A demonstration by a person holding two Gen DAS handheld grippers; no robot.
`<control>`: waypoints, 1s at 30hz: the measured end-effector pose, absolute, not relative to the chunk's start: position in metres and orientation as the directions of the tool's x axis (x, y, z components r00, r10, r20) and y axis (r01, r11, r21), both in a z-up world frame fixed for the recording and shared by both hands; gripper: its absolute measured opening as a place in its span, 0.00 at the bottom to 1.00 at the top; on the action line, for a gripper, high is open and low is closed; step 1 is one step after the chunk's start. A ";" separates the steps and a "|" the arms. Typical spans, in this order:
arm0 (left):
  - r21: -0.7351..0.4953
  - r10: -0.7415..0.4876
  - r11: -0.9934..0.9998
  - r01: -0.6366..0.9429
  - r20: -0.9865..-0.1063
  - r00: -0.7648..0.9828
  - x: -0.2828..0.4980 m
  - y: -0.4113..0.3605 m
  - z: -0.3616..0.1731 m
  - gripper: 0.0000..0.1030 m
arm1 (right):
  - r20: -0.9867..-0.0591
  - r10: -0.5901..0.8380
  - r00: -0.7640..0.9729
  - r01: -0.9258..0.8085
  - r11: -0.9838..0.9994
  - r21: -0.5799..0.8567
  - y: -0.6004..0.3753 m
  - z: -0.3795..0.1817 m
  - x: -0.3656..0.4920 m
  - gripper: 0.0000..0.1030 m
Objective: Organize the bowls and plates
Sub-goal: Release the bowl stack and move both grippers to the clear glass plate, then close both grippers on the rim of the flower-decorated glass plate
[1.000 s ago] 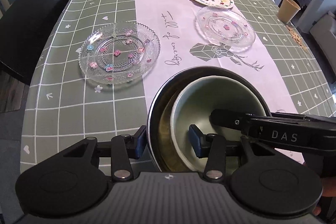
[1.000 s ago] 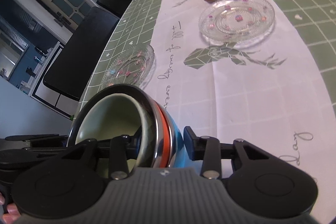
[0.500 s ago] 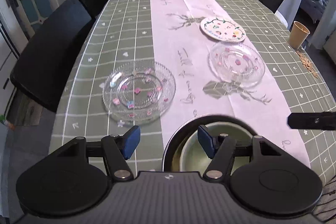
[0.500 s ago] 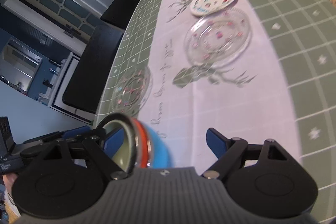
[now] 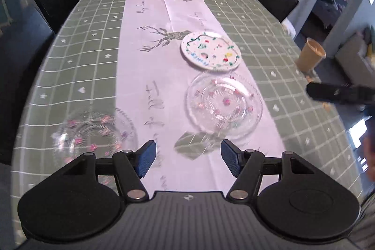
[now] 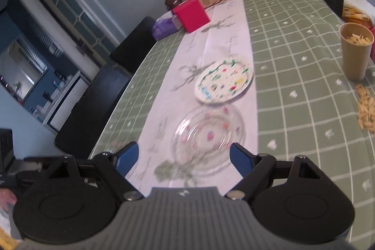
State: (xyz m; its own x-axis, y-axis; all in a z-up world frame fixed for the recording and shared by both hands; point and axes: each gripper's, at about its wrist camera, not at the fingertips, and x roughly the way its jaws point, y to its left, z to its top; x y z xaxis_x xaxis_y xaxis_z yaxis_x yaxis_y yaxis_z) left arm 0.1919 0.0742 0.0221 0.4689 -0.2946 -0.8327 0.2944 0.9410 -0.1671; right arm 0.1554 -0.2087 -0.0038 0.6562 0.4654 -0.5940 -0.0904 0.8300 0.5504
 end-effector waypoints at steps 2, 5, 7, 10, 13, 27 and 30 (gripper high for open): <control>-0.202 -0.315 0.941 0.271 -0.817 0.483 0.206 0.071 0.017 0.73 | -0.601 0.458 0.655 -0.051 0.820 0.570 -0.216 -0.019 0.174 0.81; -0.197 -0.301 0.948 0.251 -0.813 0.499 0.230 0.065 0.008 0.72 | -0.586 0.461 0.666 0.014 0.778 0.628 -0.225 -0.046 0.192 0.78; -0.187 -0.295 0.949 0.253 -0.805 0.515 0.244 0.061 0.001 0.72 | -0.565 0.442 0.696 0.055 0.752 0.656 -0.228 -0.061 0.192 0.77; -0.177 -0.289 0.951 0.255 -0.804 0.519 0.260 0.056 -0.011 0.71 | -0.564 0.437 0.701 0.076 0.740 0.668 -0.229 -0.077 0.196 0.77; -0.128 -0.257 0.955 0.268 -0.811 0.525 0.270 0.048 -0.023 0.70 | -0.562 0.449 0.695 0.091 0.720 0.688 -0.230 -0.089 0.198 0.70; -0.184 -0.275 0.953 0.241 -0.859 0.432 0.289 0.041 -0.060 0.70 | -0.570 0.451 0.687 0.147 0.682 0.716 -0.218 -0.113 0.193 0.44; -0.214 -0.287 0.953 0.215 -0.865 0.411 0.294 0.043 -0.062 0.70 | -0.545 0.479 0.689 0.147 0.643 0.751 -0.220 -0.121 0.193 0.42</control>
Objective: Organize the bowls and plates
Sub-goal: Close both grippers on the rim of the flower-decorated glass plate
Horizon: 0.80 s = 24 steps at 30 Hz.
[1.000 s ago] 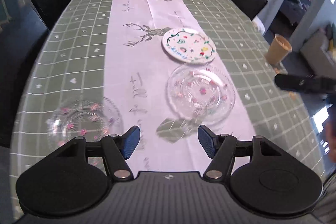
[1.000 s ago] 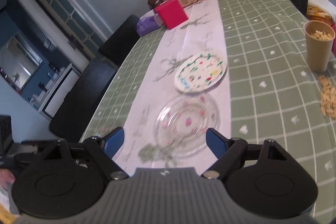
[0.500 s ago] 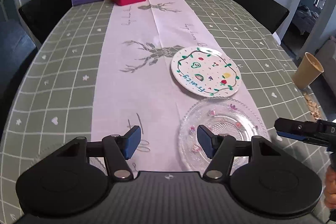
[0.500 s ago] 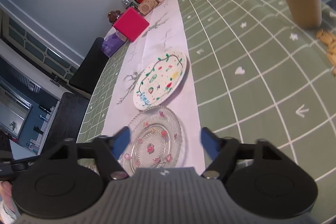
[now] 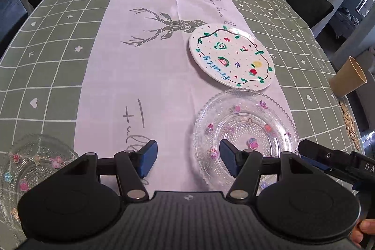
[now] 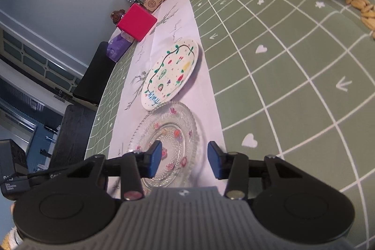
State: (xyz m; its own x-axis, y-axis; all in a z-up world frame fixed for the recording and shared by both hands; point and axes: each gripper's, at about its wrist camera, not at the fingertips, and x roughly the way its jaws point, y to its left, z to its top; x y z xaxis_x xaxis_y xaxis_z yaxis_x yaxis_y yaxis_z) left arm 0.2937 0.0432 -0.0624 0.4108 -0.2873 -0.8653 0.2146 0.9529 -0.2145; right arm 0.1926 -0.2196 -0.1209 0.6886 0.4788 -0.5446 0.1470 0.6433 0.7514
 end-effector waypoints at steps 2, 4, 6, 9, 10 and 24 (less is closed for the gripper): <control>-0.235 -0.296 0.952 0.195 -0.871 0.392 0.299 0.045 -0.065 0.69 | -0.527 0.495 0.691 0.151 0.614 0.775 -0.221 -0.126 0.193 0.42; -0.270 -0.312 0.949 0.161 -0.873 0.375 0.304 0.049 -0.069 0.65 | -0.510 0.499 0.701 0.146 0.599 0.787 -0.222 -0.129 0.191 0.42; -0.317 -0.340 0.941 0.122 -0.867 0.364 0.307 0.055 -0.072 0.62 | -0.502 0.500 0.706 0.143 0.593 0.792 -0.222 -0.130 0.191 0.42; -0.399 -0.392 0.915 0.055 -0.853 0.345 0.311 0.064 -0.076 0.39 | -0.487 0.515 0.705 0.134 0.578 0.805 -0.220 -0.132 0.191 0.41; -0.430 -0.414 0.902 0.029 -0.847 0.333 0.312 0.067 -0.078 0.36 | -0.482 0.526 0.701 0.133 0.567 0.813 -0.219 -0.134 0.192 0.37; -0.355 -0.372 0.928 0.112 -0.878 0.300 0.305 0.046 -0.073 0.15 | -0.534 0.505 0.679 0.205 0.568 0.797 -0.218 -0.135 0.189 0.14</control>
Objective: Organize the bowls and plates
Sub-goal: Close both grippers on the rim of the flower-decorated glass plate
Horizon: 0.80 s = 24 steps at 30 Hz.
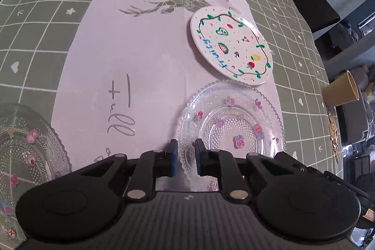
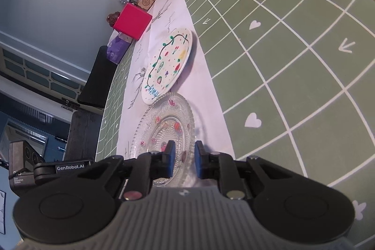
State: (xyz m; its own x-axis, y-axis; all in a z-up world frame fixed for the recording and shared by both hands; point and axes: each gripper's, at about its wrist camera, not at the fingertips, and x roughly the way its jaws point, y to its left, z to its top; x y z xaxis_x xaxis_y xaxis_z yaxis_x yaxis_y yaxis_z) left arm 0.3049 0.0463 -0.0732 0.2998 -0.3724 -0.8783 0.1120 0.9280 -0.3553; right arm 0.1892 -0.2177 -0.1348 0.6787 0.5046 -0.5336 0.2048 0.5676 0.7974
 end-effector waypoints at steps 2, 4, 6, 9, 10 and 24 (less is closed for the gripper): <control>-0.360 -0.367 0.929 0.083 -0.875 0.315 0.304 0.048 -0.073 0.14 | -0.533 0.505 0.679 0.210 0.562 0.800 -0.218 -0.135 0.187 0.11; -0.354 -0.359 0.932 0.077 -0.874 0.327 0.302 0.048 -0.072 0.13 | -0.531 0.507 0.679 0.197 0.570 0.797 -0.217 -0.135 0.185 0.11; -0.350 -0.357 0.933 0.084 -0.871 0.338 0.300 0.047 -0.070 0.13 | -0.523 0.509 0.683 0.197 0.562 0.804 -0.218 -0.135 0.183 0.11; -0.363 -0.366 0.929 0.078 -0.863 0.348 0.299 0.049 -0.066 0.13 | -0.500 0.516 0.696 0.177 0.551 0.815 -0.220 -0.132 0.182 0.11; -0.370 -0.370 0.927 0.069 -0.861 0.350 0.297 0.049 -0.065 0.13 | -0.496 0.513 0.700 0.169 0.557 0.813 -0.220 -0.130 0.181 0.11; -0.275 -0.333 0.937 0.213 -0.888 0.316 0.251 0.033 -0.050 0.13 | -0.485 0.485 0.727 0.189 0.538 0.822 -0.225 -0.118 0.138 0.11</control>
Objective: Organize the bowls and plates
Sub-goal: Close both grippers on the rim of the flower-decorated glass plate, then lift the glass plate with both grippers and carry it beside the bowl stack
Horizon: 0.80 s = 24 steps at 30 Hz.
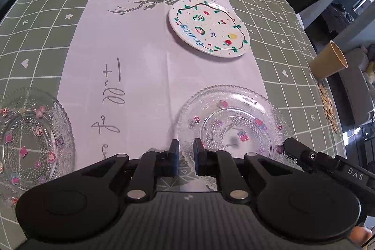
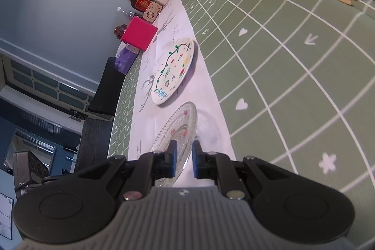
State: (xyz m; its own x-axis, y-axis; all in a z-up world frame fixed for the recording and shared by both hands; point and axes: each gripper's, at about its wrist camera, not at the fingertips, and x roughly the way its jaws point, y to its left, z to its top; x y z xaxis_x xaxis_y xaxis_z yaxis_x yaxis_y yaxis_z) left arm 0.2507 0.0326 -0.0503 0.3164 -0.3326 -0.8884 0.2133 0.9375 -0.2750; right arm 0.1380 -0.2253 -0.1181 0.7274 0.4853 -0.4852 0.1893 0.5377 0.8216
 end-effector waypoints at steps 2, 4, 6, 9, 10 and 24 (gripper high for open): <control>-0.264 -0.327 0.937 0.228 -0.890 0.317 0.246 0.032 -0.048 0.13 | -0.481 0.492 0.725 0.187 0.533 0.826 -0.225 -0.116 0.133 0.11; -0.261 -0.328 0.935 0.239 -0.892 0.311 0.242 0.031 -0.046 0.13 | -0.474 0.494 0.729 0.182 0.528 0.829 -0.225 -0.114 0.127 0.11; -0.255 -0.326 0.934 0.248 -0.895 0.306 0.238 0.031 -0.045 0.13 | -0.464 0.503 0.729 0.176 0.517 0.838 -0.226 -0.112 0.122 0.11; -0.252 -0.329 0.929 0.270 -0.897 0.296 0.230 0.030 -0.044 0.13 | -0.452 0.508 0.733 0.174 0.503 0.847 -0.227 -0.110 0.114 0.11; -0.250 -0.329 0.928 0.275 -0.898 0.292 0.227 0.029 -0.043 0.13 | -0.452 0.506 0.734 0.173 0.504 0.846 -0.227 -0.109 0.110 0.12; -0.213 -0.315 0.895 0.392 -0.924 0.215 0.174 0.022 -0.038 0.13 | -0.421 0.554 0.718 0.209 0.406 0.890 -0.233 -0.113 0.050 0.12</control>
State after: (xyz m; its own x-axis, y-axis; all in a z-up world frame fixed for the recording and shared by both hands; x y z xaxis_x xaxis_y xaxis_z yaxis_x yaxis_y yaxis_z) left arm 0.1736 0.0219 -0.0382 0.2155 -0.3146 -0.9245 0.3923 0.8948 -0.2130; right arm 0.0500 -0.2333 -0.1132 0.7184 0.5537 -0.4212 0.2089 0.4058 0.8897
